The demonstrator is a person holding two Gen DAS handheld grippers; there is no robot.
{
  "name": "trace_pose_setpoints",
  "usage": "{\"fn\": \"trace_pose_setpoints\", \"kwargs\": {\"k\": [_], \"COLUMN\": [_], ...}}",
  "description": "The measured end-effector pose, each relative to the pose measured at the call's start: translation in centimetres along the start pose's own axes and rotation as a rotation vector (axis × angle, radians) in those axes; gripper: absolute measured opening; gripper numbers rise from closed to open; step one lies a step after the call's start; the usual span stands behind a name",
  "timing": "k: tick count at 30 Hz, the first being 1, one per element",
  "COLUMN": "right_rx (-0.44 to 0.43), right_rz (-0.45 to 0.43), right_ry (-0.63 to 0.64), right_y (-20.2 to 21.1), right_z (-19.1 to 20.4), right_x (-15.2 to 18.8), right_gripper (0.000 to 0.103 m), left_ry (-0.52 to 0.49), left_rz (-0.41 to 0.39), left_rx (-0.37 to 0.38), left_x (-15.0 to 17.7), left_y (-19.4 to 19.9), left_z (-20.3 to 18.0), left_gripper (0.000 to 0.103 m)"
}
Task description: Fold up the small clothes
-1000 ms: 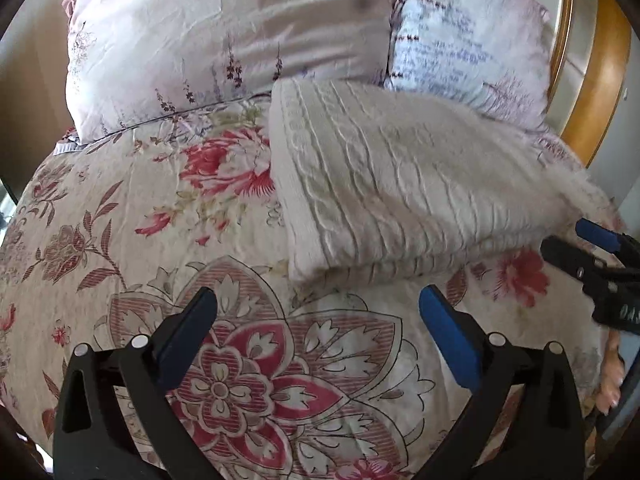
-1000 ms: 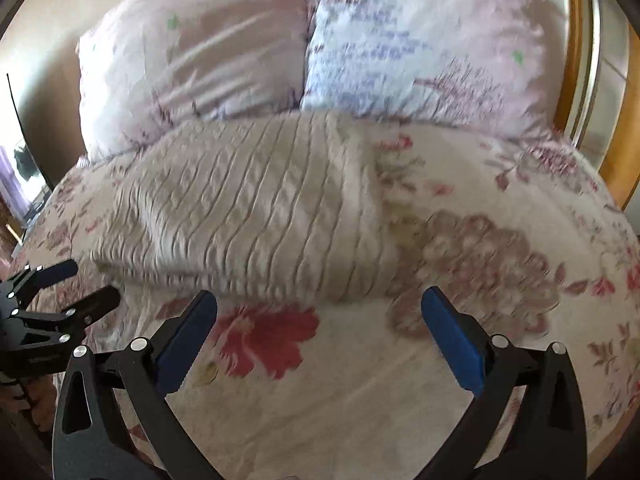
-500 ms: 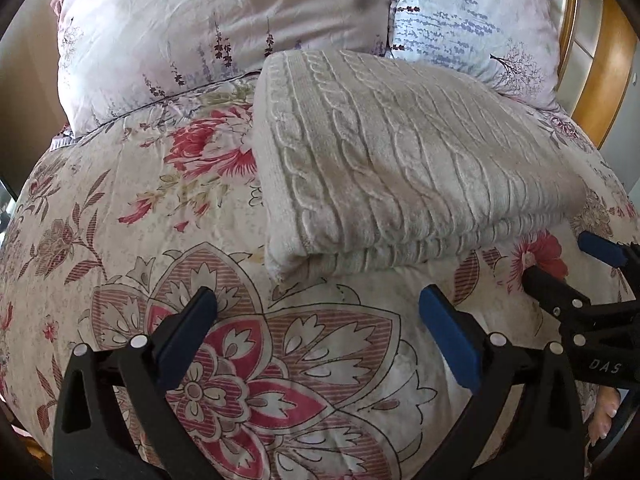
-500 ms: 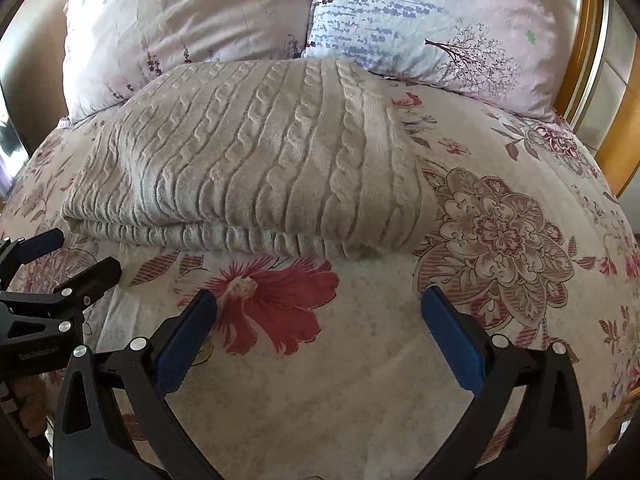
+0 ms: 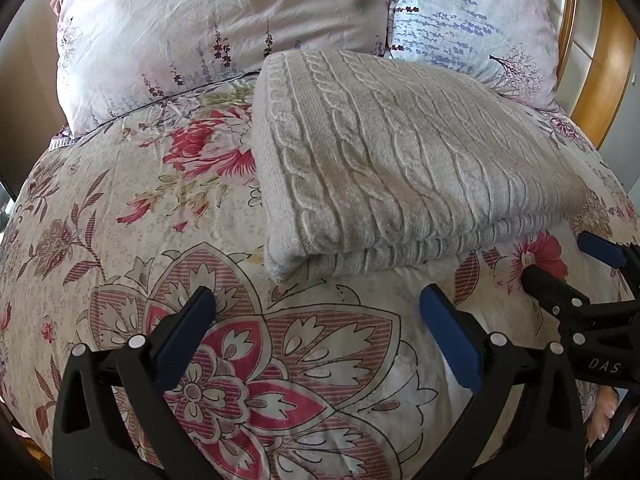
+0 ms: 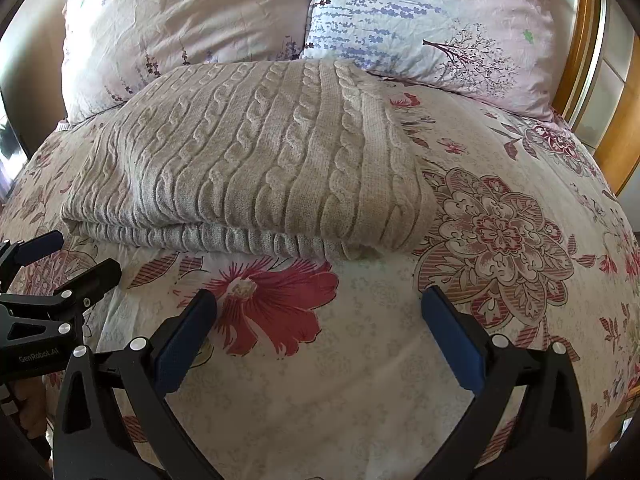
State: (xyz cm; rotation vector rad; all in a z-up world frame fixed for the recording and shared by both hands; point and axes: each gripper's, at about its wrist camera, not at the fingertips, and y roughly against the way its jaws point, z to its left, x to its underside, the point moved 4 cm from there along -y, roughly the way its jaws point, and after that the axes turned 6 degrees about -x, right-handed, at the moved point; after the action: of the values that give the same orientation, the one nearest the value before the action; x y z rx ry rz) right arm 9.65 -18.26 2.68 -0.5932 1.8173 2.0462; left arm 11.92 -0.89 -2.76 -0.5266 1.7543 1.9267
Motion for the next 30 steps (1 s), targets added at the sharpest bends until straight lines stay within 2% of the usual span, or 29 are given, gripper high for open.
{"fn": "trace_pose_setpoints", "kwargs": {"k": [30], "right_rx": [-0.004], "right_rz": [-0.001], "right_ry": [0.006], "right_y": [0.0], "right_z": [-0.11], "right_x": [0.01], "right_gripper": [0.102], "left_ry": [0.001], "left_rz": [0.0], "left_rx": [-0.001], "left_x": [0.0], "left_y": [0.02], "left_z": [0.0], "left_gripper": [0.101]}}
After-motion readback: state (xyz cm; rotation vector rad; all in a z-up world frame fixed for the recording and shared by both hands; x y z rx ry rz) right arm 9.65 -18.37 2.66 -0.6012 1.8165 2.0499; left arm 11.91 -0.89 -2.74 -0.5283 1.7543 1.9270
